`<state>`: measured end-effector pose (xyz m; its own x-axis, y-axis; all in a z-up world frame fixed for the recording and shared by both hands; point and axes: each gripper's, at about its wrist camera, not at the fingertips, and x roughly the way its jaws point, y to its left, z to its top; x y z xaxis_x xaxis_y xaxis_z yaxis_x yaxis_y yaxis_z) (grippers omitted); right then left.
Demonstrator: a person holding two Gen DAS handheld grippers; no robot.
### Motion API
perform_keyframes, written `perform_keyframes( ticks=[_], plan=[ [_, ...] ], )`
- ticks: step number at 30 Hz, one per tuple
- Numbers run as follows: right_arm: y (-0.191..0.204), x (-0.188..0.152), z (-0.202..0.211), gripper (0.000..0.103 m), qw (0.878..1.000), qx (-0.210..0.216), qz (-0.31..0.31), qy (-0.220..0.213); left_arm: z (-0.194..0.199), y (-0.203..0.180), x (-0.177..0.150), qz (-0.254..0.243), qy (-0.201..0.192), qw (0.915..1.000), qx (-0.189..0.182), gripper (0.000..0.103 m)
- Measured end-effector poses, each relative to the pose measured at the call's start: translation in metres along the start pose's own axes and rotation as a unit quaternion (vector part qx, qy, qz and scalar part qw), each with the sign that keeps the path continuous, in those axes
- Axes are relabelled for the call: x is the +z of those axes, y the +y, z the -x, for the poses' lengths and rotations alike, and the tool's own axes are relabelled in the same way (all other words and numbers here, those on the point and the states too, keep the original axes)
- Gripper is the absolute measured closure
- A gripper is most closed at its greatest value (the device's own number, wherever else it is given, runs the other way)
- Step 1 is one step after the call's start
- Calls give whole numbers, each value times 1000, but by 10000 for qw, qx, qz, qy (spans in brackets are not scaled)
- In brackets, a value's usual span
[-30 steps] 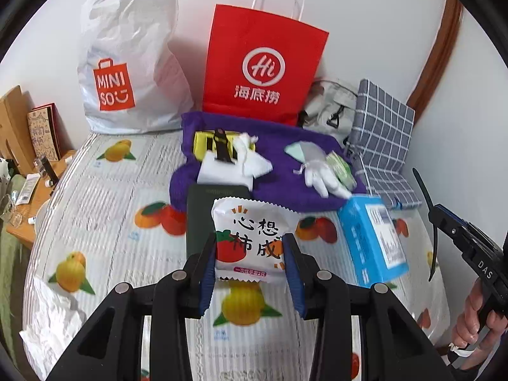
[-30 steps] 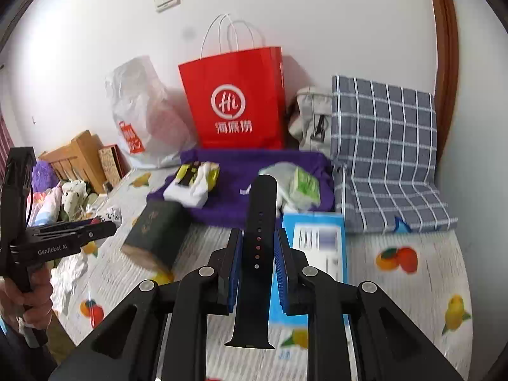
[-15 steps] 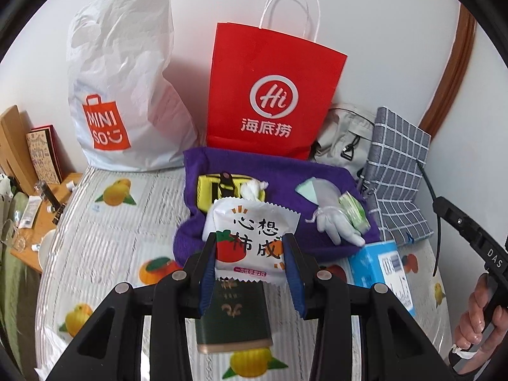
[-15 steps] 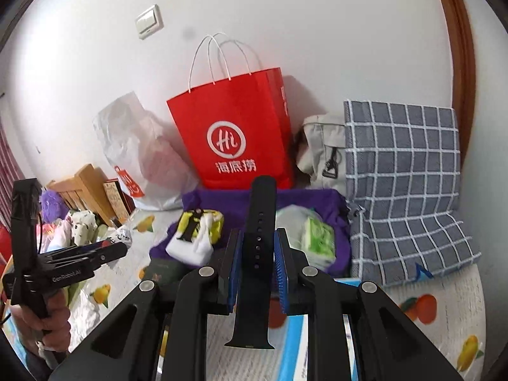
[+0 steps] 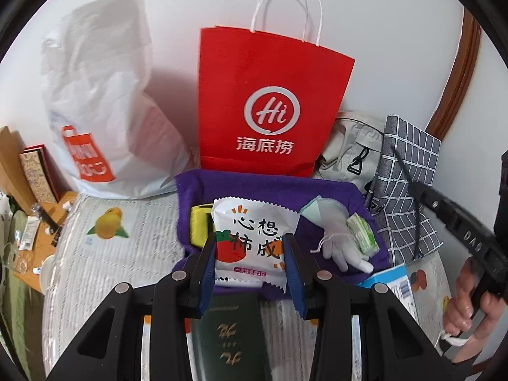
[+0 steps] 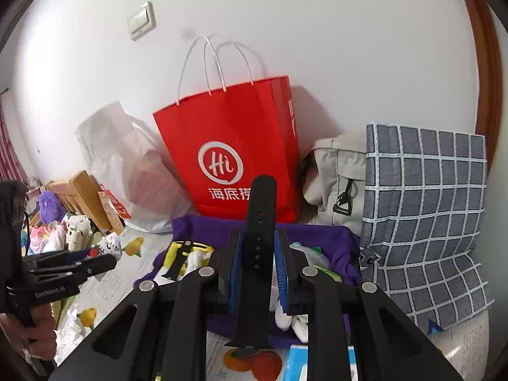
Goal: Organize soft objects
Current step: 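Carry the snack packet with the left tool while the right tool carries the strap toward the towel, then lower the snack packet onto the towel and open the left tool while the right tool releases the strap there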
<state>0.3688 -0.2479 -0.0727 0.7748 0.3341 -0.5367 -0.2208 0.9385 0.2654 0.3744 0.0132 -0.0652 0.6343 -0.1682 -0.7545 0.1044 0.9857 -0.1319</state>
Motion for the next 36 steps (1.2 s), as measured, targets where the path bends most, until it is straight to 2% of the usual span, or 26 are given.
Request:
perform_keyframes(
  ticks=[5,10,13,17,27,36],
  plan=[
    [-20,-6,-30,83,9990,163,-232,339,-34,-15,12,71,163,9996,-206,66],
    [-31,-11,-49,83,9979,123,-252,575,-56,-27,16,-15,254,9992,-309,66],
    [-34,-16,-60,82,9970,106,-175,746,-71,-23,18,33,412,9988,-274,66],
    [-37,-22,-74,82,9949,204,-141,978,-76,-20,21,-11,414,9988,-257,66],
    [-45,-39,-109,82,9907,245,-424,1270,-100,-18,17,-44,706,9972,-239,66],
    [-49,-48,-126,81,9864,5,-357,1604,-120,-22,9,-120,997,9949,-65,65]
  ],
)
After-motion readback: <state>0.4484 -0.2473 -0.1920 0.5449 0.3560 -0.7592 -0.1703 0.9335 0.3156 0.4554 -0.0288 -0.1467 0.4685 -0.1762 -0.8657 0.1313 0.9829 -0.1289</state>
